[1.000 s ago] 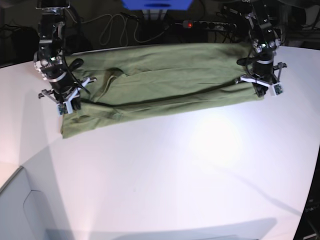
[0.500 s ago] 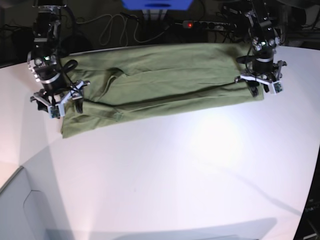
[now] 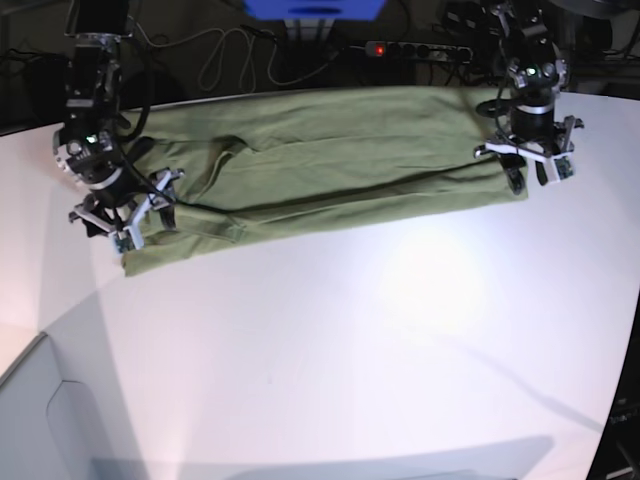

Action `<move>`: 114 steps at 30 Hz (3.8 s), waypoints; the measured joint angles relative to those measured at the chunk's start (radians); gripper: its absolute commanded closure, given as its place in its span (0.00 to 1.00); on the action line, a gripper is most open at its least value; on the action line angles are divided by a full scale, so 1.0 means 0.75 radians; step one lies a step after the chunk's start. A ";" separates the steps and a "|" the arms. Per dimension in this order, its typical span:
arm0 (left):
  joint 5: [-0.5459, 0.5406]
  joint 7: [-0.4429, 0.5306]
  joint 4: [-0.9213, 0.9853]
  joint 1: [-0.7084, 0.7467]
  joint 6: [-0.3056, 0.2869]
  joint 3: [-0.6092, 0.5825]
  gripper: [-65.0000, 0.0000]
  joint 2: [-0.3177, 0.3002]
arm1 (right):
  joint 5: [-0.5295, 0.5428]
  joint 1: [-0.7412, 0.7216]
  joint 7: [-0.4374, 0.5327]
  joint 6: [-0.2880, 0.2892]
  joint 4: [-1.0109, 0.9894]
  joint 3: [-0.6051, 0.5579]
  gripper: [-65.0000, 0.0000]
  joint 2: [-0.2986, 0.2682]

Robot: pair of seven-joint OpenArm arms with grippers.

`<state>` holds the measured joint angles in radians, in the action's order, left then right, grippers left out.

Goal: Fold the T-shirt properly
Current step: 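Open the left gripper and adjust the folded edge with both grippers, then regrasp the strip end with the right gripper and tuck the fabric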

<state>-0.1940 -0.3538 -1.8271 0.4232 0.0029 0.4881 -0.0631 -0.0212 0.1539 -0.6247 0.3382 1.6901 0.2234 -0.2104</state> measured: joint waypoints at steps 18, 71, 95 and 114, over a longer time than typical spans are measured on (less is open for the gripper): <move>0.001 -0.002 0.006 -0.003 0.000 0.043 0.58 -0.001 | 0.009 -0.019 0.003 0.001 -0.104 -0.002 1.00 0.001; 0.005 -0.002 0.001 -0.006 0.001 0.046 0.58 -0.008 | 0.013 0.161 0.039 0.002 0.291 -0.167 0.47 -0.078; 0.006 -0.002 0.000 0.014 0.001 0.045 0.58 -0.001 | 0.004 -0.174 -0.087 0.007 -0.036 -0.581 0.61 -0.078; 0.006 -0.003 -0.001 0.016 0.002 0.046 0.58 -0.001 | 0.003 0.094 -0.089 0.007 0.191 -0.576 0.99 -0.086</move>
<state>-0.1898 -0.3557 -1.8278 0.4351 0.0040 0.5224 -0.0635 -0.0189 0.2241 -0.6910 0.3431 1.8336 -0.2089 -0.2749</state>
